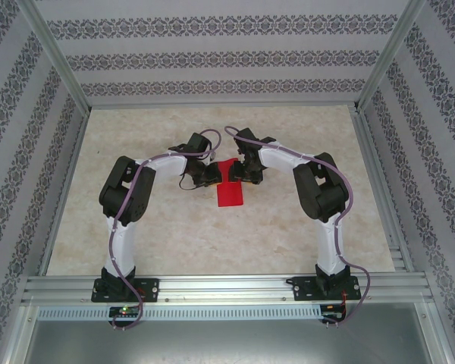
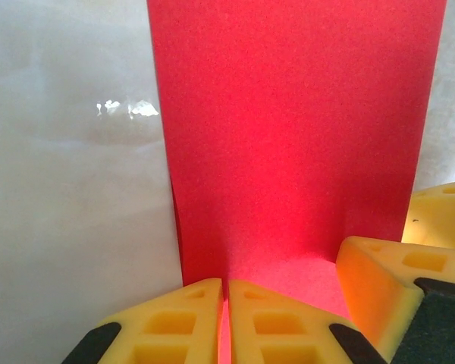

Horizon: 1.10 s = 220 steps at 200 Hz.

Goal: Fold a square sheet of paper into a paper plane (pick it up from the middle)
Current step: Hold the square sheet of paper at the center of the table, then fold the square sheet of paper in half at the center of the table.

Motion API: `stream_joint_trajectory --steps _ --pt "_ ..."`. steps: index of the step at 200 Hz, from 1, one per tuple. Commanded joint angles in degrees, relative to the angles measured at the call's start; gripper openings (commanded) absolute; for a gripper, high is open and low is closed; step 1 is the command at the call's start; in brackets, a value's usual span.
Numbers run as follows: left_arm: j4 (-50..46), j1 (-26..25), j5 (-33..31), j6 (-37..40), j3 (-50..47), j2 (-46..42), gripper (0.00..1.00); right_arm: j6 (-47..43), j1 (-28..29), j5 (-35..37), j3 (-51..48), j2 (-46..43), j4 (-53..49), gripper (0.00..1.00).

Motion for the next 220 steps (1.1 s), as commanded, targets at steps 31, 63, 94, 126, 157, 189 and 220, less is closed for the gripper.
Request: stream_joint_trajectory --steps 31,63,94,126,157,189,220 --pt "-6.21 -0.63 -3.29 2.2 1.5 3.21 0.13 0.81 -1.08 1.27 -4.23 2.27 -0.82 0.58" --pt "-7.79 -0.64 -4.6 2.61 1.84 3.58 0.12 0.51 -3.01 -1.07 -5.88 -7.47 0.74 0.6" --pt "-8.38 -0.75 -5.13 2.26 1.59 3.82 0.12 -1.09 -4.54 -2.96 -8.34 -13.93 3.25 0.57" --pt "-8.18 -0.8 -5.21 1.51 1.44 3.89 0.11 -1.99 -1.73 -8.89 -7.4 -13.28 7.14 0.45" --pt "-9.15 -0.72 -5.92 1.73 1.46 3.89 0.1 0.47 -0.5 -11.59 -4.96 -10.06 10.12 0.25" --pt "-9.31 -0.81 -6.12 1.88 1.5 4.08 0.09 0.81 0.03 -13.54 -1.93 -5.31 10.25 0.15" --pt "-9.95 -0.85 -6.41 1.82 1.63 4.42 0.08 0.5 0.22 -14.65 0.24 -2.36 9.94 0.13"
